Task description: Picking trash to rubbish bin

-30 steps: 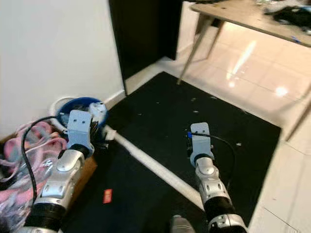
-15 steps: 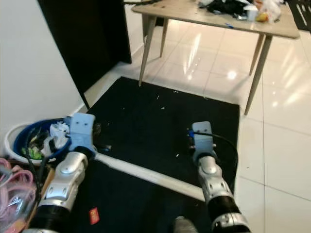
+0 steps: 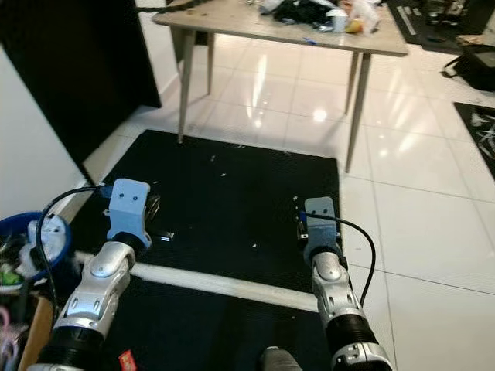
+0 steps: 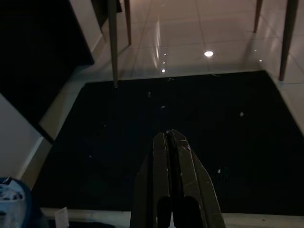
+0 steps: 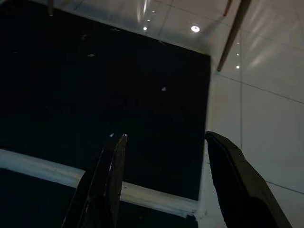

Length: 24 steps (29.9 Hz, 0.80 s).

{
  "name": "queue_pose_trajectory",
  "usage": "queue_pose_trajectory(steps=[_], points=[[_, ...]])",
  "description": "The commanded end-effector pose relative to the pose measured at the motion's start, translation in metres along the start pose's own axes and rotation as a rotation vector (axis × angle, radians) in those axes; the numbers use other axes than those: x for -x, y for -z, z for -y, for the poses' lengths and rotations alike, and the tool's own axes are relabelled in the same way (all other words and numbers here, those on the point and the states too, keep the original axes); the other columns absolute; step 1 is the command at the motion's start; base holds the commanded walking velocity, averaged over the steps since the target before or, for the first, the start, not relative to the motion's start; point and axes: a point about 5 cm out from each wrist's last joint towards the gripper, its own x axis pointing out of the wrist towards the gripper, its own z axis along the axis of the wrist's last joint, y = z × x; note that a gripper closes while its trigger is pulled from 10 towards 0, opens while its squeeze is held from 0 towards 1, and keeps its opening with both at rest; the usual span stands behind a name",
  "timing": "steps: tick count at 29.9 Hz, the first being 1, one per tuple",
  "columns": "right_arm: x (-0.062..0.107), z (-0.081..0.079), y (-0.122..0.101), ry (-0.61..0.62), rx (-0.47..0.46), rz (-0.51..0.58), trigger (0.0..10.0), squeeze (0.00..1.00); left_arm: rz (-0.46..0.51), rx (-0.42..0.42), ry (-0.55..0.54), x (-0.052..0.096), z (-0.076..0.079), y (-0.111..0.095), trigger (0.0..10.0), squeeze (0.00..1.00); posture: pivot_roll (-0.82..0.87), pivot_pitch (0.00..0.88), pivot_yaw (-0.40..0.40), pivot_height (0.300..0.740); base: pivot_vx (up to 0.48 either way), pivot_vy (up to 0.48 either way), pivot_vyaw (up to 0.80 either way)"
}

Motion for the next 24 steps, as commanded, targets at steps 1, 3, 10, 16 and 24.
queue_pose_trajectory(steps=[1,3,10,16,24], points=[[-0.0001,0.0020,-0.0021,0.008,-0.012,0.012,10.0,0.00,-0.001,-0.003,0.012,0.0001,0.0016,0.0014,10.0,0.00,0.07,0.021,0.001,0.740,0.000,0.000,0.00],[0.0000,0.0021,-0.0020,0.008,-0.012,0.011,10.0,0.00,0.001,-0.001,0.014,0.0001,0.0018,0.0010,10.0,0.00,0.07,0.022,0.001,0.740,0.270,0.000,0.00],[0.0003,0.0022,-0.0014,0.010,-0.012,0.010,10.0,0.00,0.004,-0.002,0.020,0.0002,0.0023,0.0007,10.0,0.00,0.07,0.022,0.002,0.740,0.286,0.000,0.00],[0.0003,0.0016,-0.0011,0.008,-0.011,0.009,10.0,0.00,0.005,-0.003,0.022,0.0000,0.0021,0.0004,10.0,0.00,0.07,0.023,0.003,0.740,0.292,0.000,0.00],[0.0006,0.0024,-0.0003,0.009,-0.007,0.007,10.0,0.00,0.005,-0.003,0.026,-0.0002,0.0018,0.0001,10.0,0.00,0.07,0.023,0.007,0.740,0.294,0.000,0.00]])
